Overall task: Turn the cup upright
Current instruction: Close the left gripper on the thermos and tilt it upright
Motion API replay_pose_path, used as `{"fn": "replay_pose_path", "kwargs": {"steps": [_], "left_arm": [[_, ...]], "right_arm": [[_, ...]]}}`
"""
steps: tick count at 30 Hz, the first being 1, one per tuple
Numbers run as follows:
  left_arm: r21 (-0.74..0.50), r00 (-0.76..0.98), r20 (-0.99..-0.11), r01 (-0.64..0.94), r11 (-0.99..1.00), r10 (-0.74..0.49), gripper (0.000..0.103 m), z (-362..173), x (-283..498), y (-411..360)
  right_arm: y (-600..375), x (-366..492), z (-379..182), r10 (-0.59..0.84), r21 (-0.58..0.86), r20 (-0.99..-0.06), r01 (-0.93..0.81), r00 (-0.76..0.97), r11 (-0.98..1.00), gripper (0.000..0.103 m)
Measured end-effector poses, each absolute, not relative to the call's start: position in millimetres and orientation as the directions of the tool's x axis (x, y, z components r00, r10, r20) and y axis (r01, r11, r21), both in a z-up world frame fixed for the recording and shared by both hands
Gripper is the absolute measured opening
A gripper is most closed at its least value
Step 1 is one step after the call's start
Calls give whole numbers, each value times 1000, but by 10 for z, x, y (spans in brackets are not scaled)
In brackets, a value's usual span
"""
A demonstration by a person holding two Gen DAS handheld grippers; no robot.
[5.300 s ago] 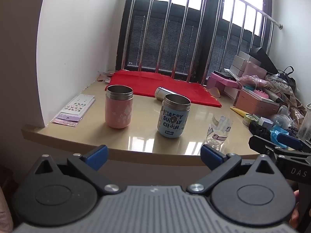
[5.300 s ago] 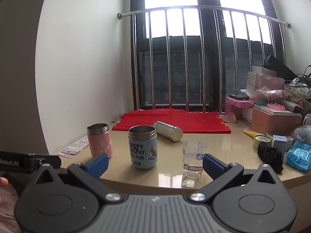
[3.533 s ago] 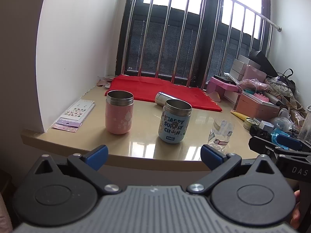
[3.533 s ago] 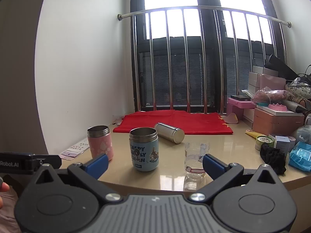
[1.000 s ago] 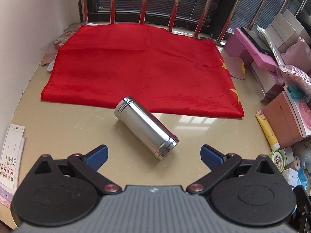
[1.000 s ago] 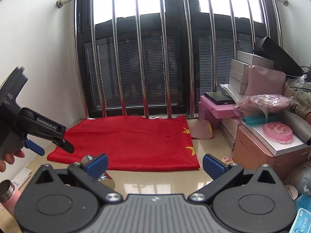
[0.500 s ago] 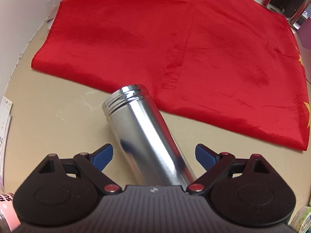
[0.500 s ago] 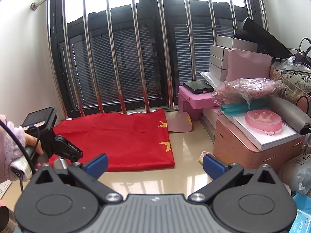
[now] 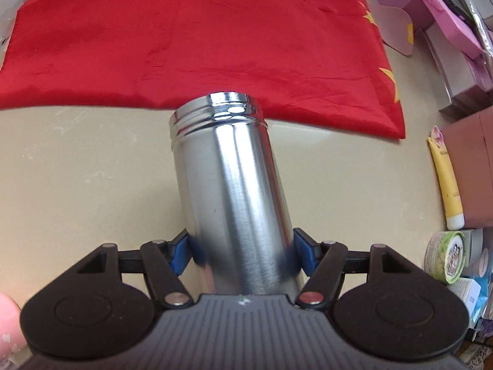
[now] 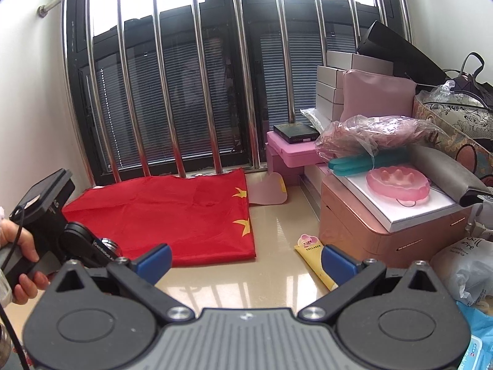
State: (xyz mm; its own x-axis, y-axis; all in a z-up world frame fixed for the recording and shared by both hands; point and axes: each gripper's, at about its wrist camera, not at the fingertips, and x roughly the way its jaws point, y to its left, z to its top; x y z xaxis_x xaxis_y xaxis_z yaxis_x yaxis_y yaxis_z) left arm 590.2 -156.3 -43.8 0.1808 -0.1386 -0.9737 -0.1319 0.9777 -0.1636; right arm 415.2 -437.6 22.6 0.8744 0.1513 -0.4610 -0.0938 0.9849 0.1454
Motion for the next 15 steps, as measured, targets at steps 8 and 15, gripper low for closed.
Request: {"fn": "replay_pose_path", "kwargs": {"steps": [8, 15], "left_arm": [[-222, 150, -962, 67, 973, -229, 68, -178, 5218, -2488], [-136, 88, -986, 62, 989, -142, 68, -641, 4817, -2958]], "right_arm": [[-4760, 3788, 260, 107, 116, -474, -58, 874, 992, 103], [-5110, 3667, 212, 144, 95, -478, -113, 867, 989, 103]]}}
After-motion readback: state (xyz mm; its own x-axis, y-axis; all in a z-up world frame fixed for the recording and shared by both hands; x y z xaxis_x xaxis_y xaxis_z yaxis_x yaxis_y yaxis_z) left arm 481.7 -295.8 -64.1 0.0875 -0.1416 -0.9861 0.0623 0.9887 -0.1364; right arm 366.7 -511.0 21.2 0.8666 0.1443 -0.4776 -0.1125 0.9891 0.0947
